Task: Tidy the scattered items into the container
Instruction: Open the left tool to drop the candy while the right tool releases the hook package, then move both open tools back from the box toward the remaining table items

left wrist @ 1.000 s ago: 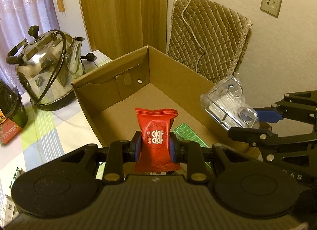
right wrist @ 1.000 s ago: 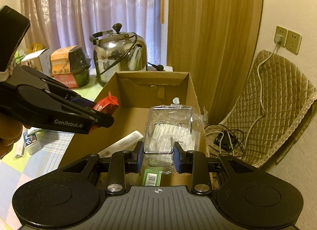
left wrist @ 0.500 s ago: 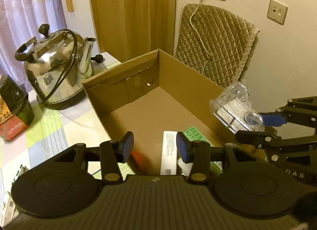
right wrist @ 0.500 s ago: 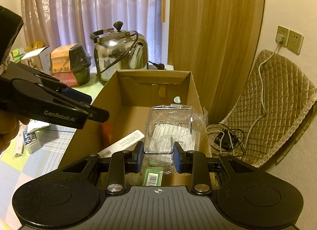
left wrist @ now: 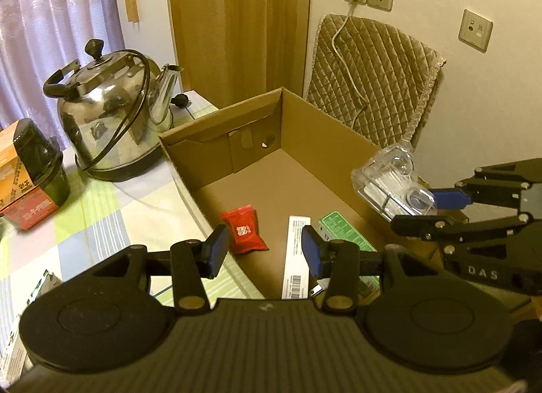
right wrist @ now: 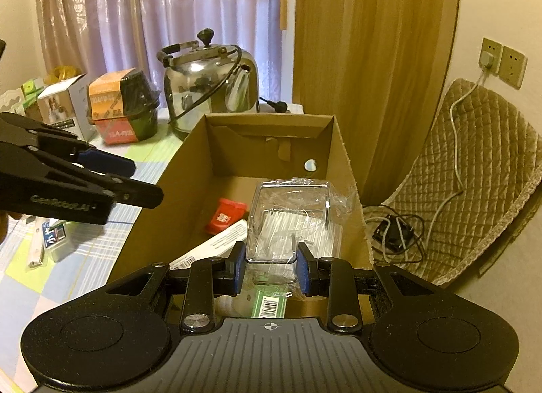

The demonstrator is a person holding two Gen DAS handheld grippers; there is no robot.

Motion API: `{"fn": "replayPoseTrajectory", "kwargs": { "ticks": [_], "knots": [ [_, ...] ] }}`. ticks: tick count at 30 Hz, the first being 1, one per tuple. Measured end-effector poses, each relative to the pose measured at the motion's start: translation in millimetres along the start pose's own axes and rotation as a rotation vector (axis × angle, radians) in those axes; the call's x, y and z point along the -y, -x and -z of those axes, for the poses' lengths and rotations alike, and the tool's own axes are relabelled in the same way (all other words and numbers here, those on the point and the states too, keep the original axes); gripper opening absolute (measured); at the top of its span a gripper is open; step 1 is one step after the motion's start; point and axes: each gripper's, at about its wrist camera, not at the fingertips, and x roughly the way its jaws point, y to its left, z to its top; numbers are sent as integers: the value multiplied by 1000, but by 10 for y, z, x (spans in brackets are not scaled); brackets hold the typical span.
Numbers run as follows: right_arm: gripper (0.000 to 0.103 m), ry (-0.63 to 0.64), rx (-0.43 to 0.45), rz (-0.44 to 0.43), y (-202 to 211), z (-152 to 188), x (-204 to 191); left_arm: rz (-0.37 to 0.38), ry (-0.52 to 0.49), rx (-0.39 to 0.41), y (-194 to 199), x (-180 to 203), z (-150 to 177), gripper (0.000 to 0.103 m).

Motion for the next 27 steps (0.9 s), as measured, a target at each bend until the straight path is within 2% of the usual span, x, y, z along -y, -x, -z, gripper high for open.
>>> {"fn": "replayPoseTrajectory", "kwargs": {
  "ticks": [14,27],
  "knots": [
    [33,21,-13,15,-57,-45,-25,-11,22,7,146,-74,91,42],
    [34,12,19,33,38,-38,32,-21,42,0,234,-131,219,42]
  ]
}}
